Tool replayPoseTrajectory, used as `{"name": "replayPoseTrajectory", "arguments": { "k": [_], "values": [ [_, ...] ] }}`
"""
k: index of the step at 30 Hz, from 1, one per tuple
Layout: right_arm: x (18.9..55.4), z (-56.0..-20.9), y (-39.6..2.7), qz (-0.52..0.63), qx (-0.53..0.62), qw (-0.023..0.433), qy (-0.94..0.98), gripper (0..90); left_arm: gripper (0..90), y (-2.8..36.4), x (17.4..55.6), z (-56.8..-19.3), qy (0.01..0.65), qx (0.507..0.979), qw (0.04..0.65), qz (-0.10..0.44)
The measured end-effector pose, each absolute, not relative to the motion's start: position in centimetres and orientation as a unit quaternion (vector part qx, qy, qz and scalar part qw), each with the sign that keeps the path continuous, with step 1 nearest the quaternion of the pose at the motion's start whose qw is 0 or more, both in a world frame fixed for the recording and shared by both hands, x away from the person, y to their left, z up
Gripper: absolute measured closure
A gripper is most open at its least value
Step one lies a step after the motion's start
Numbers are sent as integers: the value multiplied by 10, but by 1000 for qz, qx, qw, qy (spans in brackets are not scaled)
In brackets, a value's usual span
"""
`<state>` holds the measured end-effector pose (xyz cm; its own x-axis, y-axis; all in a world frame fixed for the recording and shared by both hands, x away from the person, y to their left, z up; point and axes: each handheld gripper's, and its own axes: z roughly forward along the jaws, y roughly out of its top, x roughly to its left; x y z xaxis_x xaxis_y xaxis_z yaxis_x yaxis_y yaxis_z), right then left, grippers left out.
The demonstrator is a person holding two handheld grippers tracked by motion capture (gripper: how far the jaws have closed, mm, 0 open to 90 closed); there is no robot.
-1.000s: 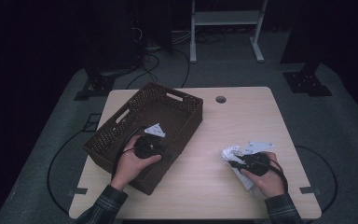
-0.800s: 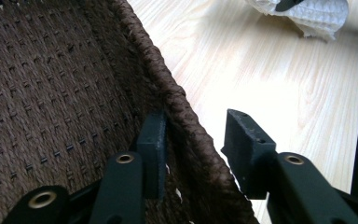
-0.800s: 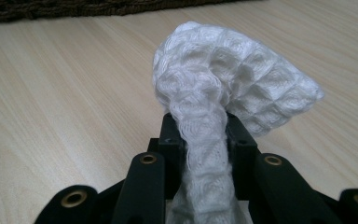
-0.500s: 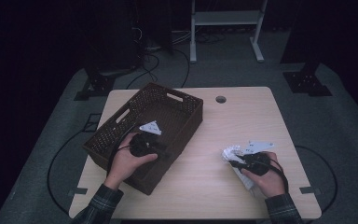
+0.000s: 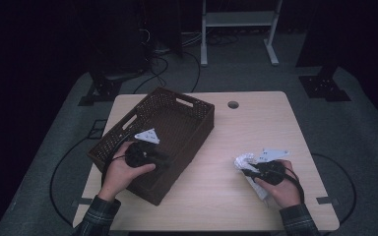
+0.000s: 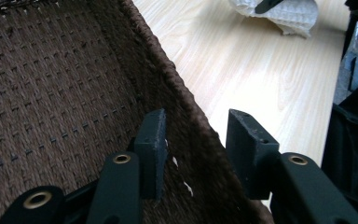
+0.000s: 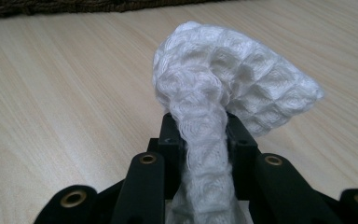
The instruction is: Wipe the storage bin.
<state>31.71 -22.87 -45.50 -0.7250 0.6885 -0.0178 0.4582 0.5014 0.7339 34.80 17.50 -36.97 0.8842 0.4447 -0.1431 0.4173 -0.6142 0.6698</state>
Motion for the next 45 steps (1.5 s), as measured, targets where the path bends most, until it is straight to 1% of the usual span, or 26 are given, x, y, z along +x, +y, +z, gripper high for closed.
{"name": "replayPoseTrajectory", "arguments": {
  "k": [6, 8, 12, 18, 27, 39, 45],
  "values": [
    [317, -456, -228, 369, 337, 155, 852, 721, 626, 180, 340, -372, 240, 898, 369, 9],
    [317, -456, -227, 369, 337, 155, 852, 721, 660, 181, 339, -373, 243, 894, 376, 2],
    [317, -456, -227, 367, 334, 156, 854, 721, 714, 176, 338, -376, 238, 898, 371, -4],
    [317, -456, -227, 367, 334, 157, 854, 721, 742, 173, 338, -376, 245, 892, 379, 2],
    [318, -456, -226, 366, 333, 158, 855, 721, 739, 160, 348, -376, 244, 890, 386, 1],
    [318, -456, -226, 367, 338, 154, 853, 721, 719, 129, 372, -374, 250, 892, 377, 15],
    [319, -457, -226, 365, 336, 155, 854, 721, 713, 118, 384, -373, 256, 889, 379, 11]
  ]
}}
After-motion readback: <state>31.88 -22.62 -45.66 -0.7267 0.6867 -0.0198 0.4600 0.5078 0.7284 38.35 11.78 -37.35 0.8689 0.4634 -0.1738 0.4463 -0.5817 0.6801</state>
